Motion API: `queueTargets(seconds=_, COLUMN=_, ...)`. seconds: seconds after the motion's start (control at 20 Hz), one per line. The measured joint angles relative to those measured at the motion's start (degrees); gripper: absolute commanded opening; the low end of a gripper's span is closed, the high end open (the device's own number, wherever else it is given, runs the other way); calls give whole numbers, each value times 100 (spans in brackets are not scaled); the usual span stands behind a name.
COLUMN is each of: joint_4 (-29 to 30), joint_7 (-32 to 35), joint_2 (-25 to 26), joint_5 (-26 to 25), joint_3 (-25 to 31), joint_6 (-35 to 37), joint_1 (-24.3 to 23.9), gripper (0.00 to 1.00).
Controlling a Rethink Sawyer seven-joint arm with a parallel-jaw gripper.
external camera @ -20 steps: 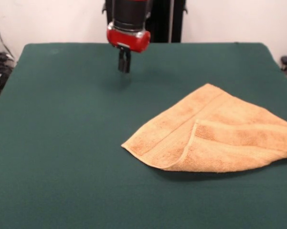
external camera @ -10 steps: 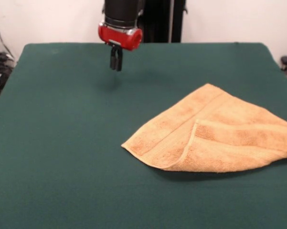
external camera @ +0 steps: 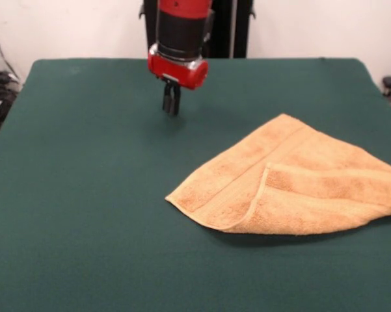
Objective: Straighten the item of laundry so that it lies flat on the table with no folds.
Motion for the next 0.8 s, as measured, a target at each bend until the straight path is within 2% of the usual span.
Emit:
queueTargets(seconds=0.35, joint_4=-478, joint_7=0, joint_2=296, joint_5=231, joint_3=2, joint_6=190, joint_1=235, gripper=0)
queueTargets(seconds=0.8, joint_4=-967, joint_7=0, joint_2=441, joint_5=608, joint_3=-117, joint_6=1271, joint_1=590, gripper=0)
